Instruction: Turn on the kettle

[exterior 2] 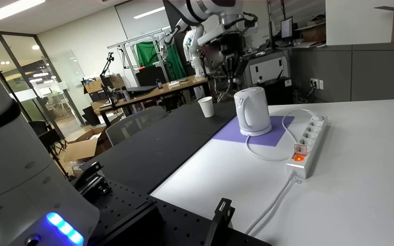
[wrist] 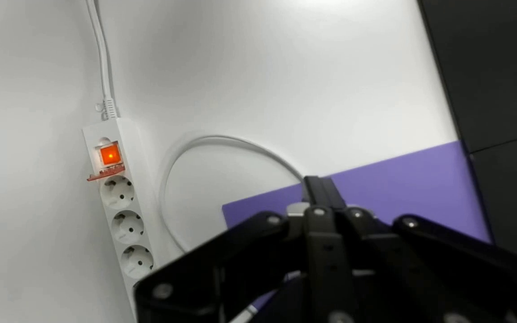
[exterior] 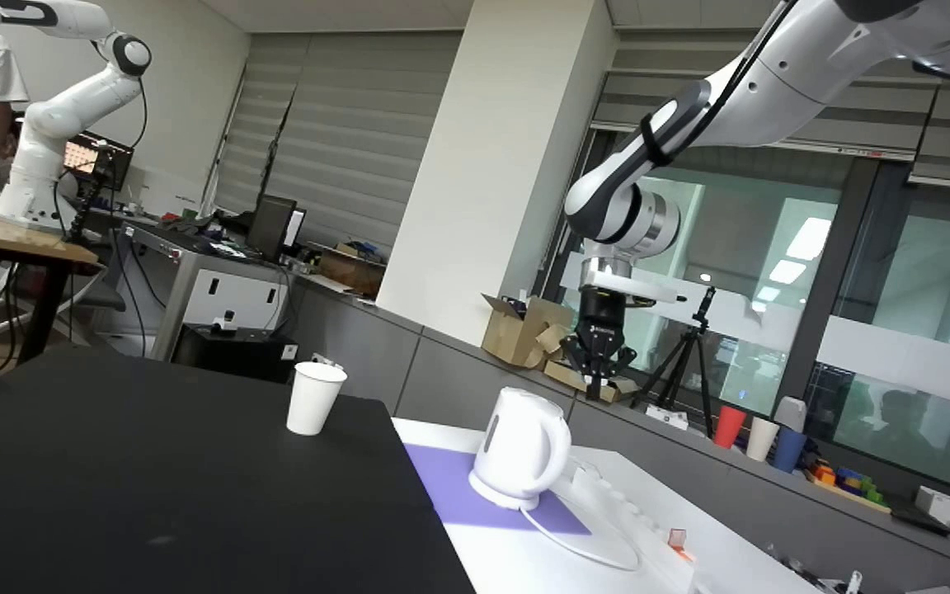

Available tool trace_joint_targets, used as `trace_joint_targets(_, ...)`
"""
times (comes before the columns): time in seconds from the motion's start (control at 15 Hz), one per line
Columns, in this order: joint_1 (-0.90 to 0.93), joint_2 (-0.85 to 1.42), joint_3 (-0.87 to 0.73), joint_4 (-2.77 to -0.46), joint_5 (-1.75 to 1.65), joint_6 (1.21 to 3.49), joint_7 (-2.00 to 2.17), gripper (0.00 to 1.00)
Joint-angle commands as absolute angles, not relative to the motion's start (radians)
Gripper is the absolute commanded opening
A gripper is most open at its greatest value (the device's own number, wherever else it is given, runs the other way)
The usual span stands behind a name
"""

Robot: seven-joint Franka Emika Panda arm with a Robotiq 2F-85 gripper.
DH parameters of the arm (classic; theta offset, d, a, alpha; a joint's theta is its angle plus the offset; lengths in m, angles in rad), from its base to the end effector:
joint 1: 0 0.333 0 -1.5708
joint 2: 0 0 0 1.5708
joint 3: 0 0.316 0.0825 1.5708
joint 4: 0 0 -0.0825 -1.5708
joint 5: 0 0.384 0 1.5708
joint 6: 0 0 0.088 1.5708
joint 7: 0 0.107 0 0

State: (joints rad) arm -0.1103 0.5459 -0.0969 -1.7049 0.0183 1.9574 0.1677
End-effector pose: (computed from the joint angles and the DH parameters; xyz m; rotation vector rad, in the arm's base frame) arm 0.6261 -0.1252 0.2564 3.0237 -0.5778 -0.4518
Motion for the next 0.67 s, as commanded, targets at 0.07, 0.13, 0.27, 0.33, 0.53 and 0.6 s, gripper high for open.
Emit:
trace_joint_targets(0.07, -0.123, 0.587, -0.095, -1.682, 0.043, 1.983, 0.138, 0.00)
trace_joint_targets(0.13, -0.124, 0.595, -0.095, -1.678, 0.045, 1.985, 0.134, 0.00)
trace_joint_targets(0.27, -0.127, 0.611, -0.095, -1.669, 0.050, 1.978, 0.131, 0.00)
trace_joint_targets(0.33, -0.128, 0.616, -0.095, -1.668, 0.053, 1.978, 0.128, 0.00)
trace_joint_targets(0.53, -0.132, 0.626, -0.096, -1.666, 0.061, 1.982, 0.121, 0.00)
trace_joint_targets(0.6, -0.133, 0.628, -0.096, -1.667, 0.061, 1.984, 0.120, 0.00)
